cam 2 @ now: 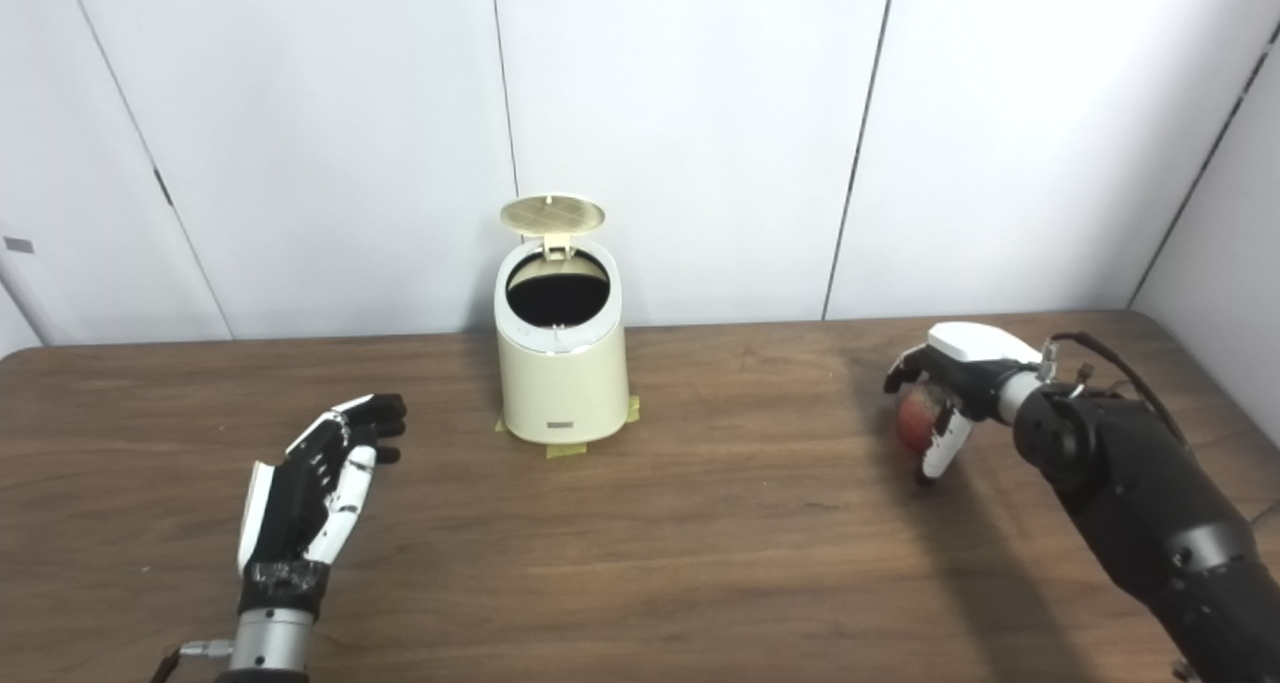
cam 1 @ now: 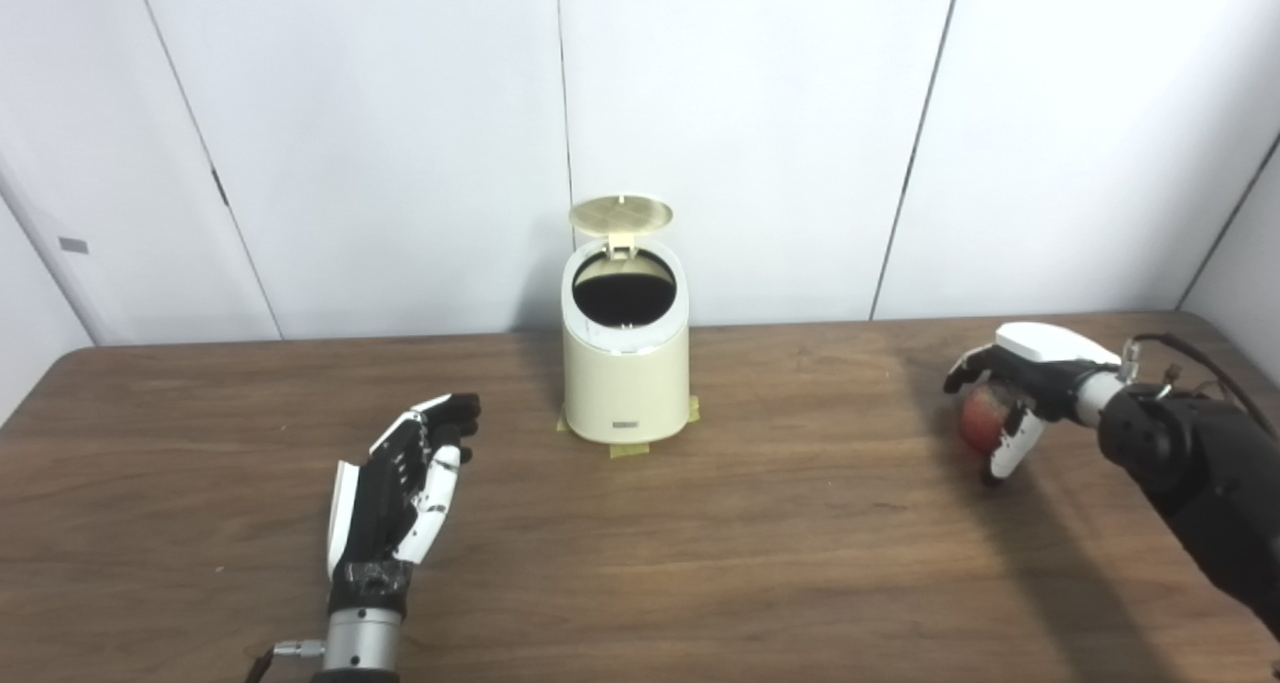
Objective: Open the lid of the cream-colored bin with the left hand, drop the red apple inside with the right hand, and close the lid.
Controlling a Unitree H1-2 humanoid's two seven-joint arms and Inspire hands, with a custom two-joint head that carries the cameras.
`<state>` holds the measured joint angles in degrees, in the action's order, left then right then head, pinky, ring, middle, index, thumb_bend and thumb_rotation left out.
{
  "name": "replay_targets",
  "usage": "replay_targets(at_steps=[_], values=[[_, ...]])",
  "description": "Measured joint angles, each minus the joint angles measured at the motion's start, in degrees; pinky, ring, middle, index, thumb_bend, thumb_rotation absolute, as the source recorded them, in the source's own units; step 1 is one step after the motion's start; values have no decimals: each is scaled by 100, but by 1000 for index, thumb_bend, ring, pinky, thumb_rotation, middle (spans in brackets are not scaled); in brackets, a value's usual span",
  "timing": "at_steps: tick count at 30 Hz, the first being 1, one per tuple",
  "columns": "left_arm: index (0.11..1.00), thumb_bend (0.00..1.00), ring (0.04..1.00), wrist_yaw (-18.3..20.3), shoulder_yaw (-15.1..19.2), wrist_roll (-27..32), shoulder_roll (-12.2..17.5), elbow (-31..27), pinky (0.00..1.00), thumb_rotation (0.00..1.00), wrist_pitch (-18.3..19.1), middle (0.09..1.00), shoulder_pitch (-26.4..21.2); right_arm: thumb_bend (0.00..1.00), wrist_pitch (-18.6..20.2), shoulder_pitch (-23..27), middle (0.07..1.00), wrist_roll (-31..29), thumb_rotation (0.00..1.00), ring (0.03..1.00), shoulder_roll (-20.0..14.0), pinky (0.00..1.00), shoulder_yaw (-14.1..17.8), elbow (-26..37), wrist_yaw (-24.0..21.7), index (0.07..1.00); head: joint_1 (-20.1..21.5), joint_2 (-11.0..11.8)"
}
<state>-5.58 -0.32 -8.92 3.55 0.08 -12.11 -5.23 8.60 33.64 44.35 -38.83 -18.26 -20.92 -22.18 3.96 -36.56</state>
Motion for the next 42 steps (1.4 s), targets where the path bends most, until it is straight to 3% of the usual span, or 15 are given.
replay_targets(at_steps=[1, 3, 7, 10, 15, 20, 25, 29, 34, 37, 40, 42], values=[[713, 201, 723, 1, -2, 0, 0, -4, 646, 622, 0, 736, 1, 540, 21, 8, 551, 40, 23, 531, 31, 444, 13, -63, 145, 494, 0, 0], [714, 204, 724, 1, -1, 2, 0, -8, 649, 613, 1, 737, 2, 532, 52, 37, 491, 130, 6, 487, 123, 404, 37, -246, 475, 492, 0, -9], [715, 204, 726, 4, -1, 4, -3, -11, 650, 596, 9, 739, 6, 526, 265, 49, 512, 299, 0, 490, 238, 389, 41, -326, 722, 480, 9, -9], [718, 203, 729, 4, -2, 3, -4, -17, 650, 599, 9, 741, 7, 519, 278, 48, 503, 345, 0, 422, 237, 378, 28, -310, 724, 505, 17, -9], [714, 203, 726, 14, -15, 3, -3, -16, 646, 589, 8, 737, 9, 517, 205, 0, 497, 357, 0, 403, 228, 370, 26, -177, 819, 514, 17, -9], [715, 216, 724, 19, -40, -40, -4, -17, 644, 636, 7, 739, 9, 519, 231, -34, 494, 346, 0, 417, 203, 383, 20, 432, 511, 505, 35, -9], [718, 212, 732, 34, -41, -39, -5, -16, 658, 623, 8, 743, 10, 519, 9, -14, 512, 164, 0, 446, 160, 410, 38, 771, 207, 482, 35, 0], [717, 211, 729, 51, -38, -36, -6, -16, 653, 606, 8, 740, 10, 520, -396, 47, 504, 95, 0, 445, 109, 360, 10, 1244, 57, 481, 53, -9], [712, 197, 723, 34, -46, -92, -6, -11, 644, 574, 3, 732, 7, 519, -470, 198, 508, 4, 0, 424, 212, 354, 74, 2088, -143, 484, 26, -9], [717, 199, 727, 28, -91, -167, -2, 2, 641, 579, -39, 736, -10, 516, -463, 236, 520, -2, 0, 401, 368, 273, 79, 2545, -224, 495, 70, 0], [716, 205, 724, 21, -103, -225, 1, 11, 640, 584, -74, 737, -17, 517, -458, 327, 521, 4, 0, 466, 624, 501, 56, 2908, -363, 461, 70, 17], [716, 204, 724, -2, -110, -237, -7, 29, 639, 593, -82, 739, -37, 517, -468, 430, 509, 9, 0, 482, 719, 704, 47, 3025, -448, 454, 53, 44]])
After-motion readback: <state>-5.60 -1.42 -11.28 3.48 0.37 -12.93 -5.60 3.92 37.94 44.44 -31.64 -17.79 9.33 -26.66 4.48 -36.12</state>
